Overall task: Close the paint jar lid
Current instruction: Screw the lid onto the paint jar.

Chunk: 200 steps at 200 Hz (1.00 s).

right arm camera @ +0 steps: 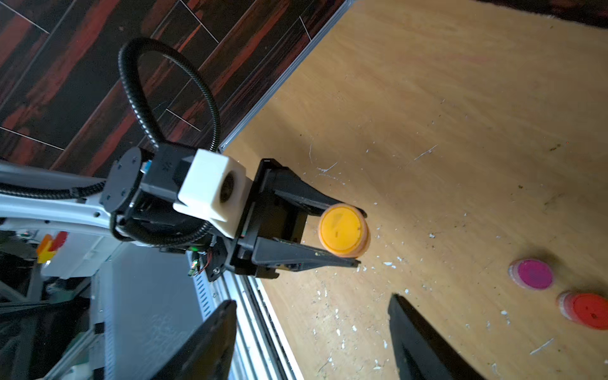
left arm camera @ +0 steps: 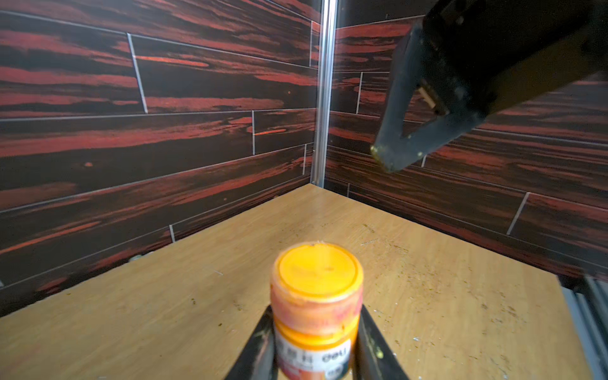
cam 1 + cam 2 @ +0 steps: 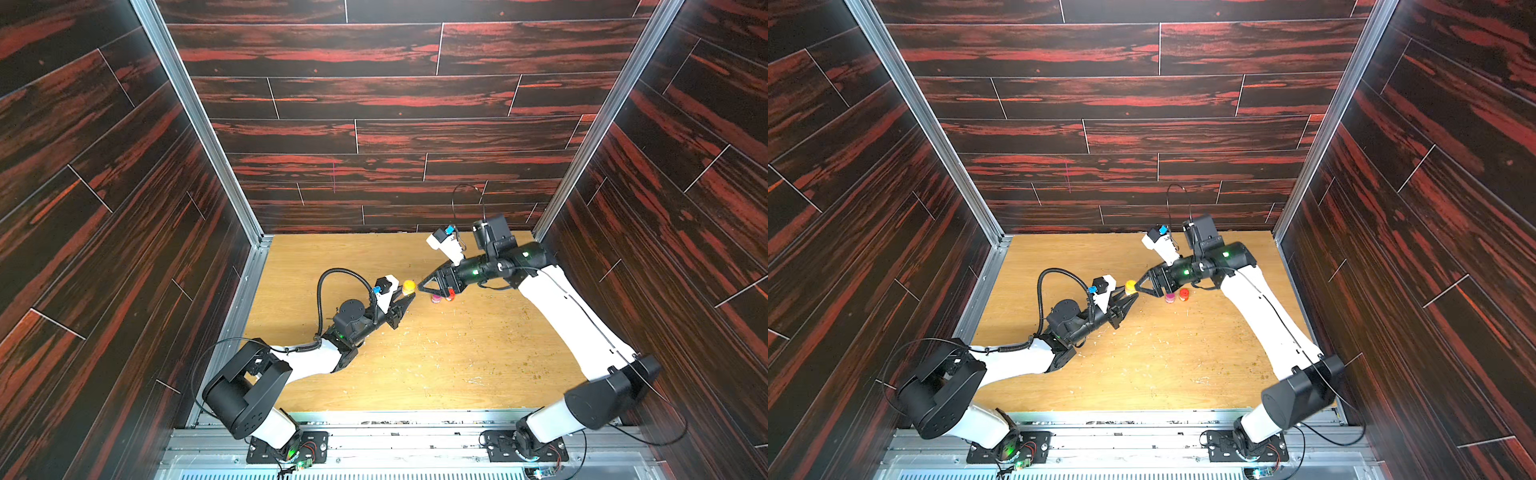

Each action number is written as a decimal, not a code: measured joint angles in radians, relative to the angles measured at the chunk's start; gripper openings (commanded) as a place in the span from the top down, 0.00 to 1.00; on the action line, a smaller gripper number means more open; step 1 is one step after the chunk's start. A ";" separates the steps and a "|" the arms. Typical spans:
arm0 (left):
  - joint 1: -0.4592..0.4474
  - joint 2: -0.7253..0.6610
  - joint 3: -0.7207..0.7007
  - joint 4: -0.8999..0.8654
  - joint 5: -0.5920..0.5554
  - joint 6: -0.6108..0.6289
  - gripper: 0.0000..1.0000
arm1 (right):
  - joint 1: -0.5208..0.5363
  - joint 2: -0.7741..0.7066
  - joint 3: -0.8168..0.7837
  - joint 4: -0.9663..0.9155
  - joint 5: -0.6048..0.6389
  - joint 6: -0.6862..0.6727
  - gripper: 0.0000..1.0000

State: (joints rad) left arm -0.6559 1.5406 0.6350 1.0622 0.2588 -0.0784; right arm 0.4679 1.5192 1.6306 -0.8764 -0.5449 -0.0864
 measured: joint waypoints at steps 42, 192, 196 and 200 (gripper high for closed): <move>0.032 0.026 0.054 0.051 0.116 -0.112 0.75 | -0.018 -0.101 -0.183 0.206 0.021 -0.043 0.26; 0.048 0.076 0.113 0.120 0.282 -0.251 0.75 | -0.021 -0.101 -0.231 0.385 -0.050 -0.128 0.37; 0.048 0.076 0.113 0.120 0.283 -0.251 0.75 | -0.021 -0.100 -0.231 0.386 -0.051 -0.128 0.38; 0.048 0.076 0.113 0.120 0.284 -0.251 0.75 | -0.021 -0.099 -0.231 0.388 -0.054 -0.127 0.38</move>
State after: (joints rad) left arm -0.6079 1.6165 0.7483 1.1820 0.5426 -0.3298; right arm 0.4469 1.4204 1.3994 -0.4889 -0.5987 -0.2131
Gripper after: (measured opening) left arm 0.361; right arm 0.629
